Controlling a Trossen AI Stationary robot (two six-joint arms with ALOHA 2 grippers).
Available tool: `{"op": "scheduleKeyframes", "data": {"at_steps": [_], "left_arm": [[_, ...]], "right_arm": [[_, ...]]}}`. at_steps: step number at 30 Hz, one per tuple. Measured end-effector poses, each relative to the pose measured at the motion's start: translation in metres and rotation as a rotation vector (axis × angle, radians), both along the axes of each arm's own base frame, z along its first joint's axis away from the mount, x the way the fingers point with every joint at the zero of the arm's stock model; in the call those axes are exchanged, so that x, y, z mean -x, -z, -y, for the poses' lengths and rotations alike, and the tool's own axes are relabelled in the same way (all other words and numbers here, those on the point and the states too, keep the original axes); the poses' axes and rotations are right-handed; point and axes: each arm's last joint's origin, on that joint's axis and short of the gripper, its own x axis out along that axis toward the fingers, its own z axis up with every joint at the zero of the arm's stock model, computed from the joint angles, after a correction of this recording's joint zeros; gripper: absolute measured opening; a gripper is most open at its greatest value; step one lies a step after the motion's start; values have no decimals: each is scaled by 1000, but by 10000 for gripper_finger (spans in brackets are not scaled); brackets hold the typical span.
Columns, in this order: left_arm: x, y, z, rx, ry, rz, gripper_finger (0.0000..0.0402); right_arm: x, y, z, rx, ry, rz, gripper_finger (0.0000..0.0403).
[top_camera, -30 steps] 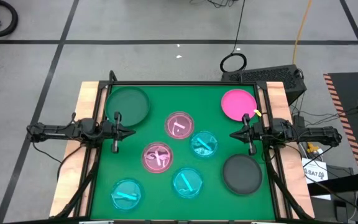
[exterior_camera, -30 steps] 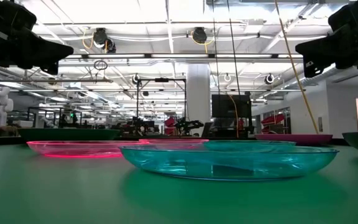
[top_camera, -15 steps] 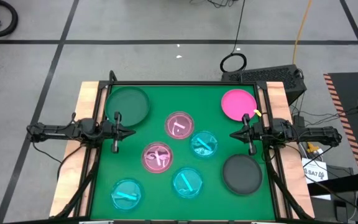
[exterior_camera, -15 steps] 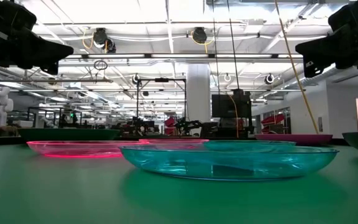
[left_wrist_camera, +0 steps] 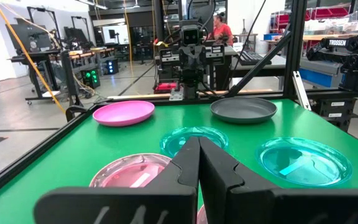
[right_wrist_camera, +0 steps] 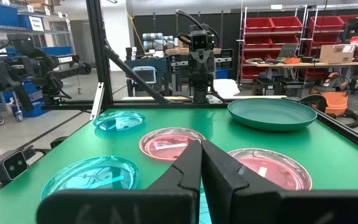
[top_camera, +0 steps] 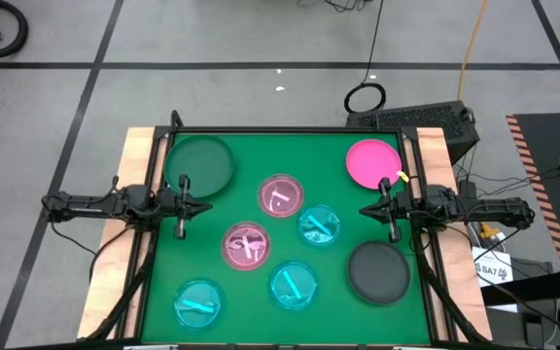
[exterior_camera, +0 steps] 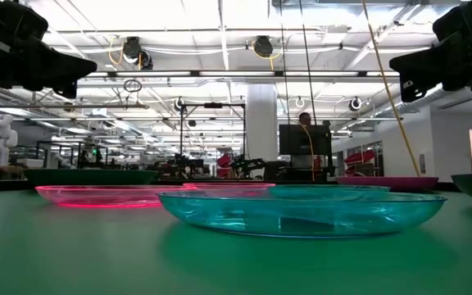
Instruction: Stack plastic plates
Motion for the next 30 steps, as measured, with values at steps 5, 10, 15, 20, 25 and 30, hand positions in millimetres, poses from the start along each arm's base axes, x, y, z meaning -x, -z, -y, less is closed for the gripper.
{"op": "scheduleKeyframes", "data": {"at_steps": [5, 10, 15, 20, 25, 30], "left_arm": [[0, 0, 0, 0, 0, 0, 5], [0, 0, 0, 0, 0, 0, 5], [0, 0, 0, 0, 0, 0, 5], [0, 0, 0, 0, 0, 0, 5], [0, 0, 0, -4, 0, 0, 5], [0, 0, 0, -10, 0, 4, 5]], "right_arm": [[0, 0, 0, 0, 0, 0, 6], [0, 0, 0, 0, 0, 0, 6], [0, 0, 0, 0, 0, 0, 6], [0, 0, 0, 0, 0, 0, 6], [0, 0, 0, 0, 0, 0, 6], [0, 0, 0, 32, 1, 3, 6]]}}
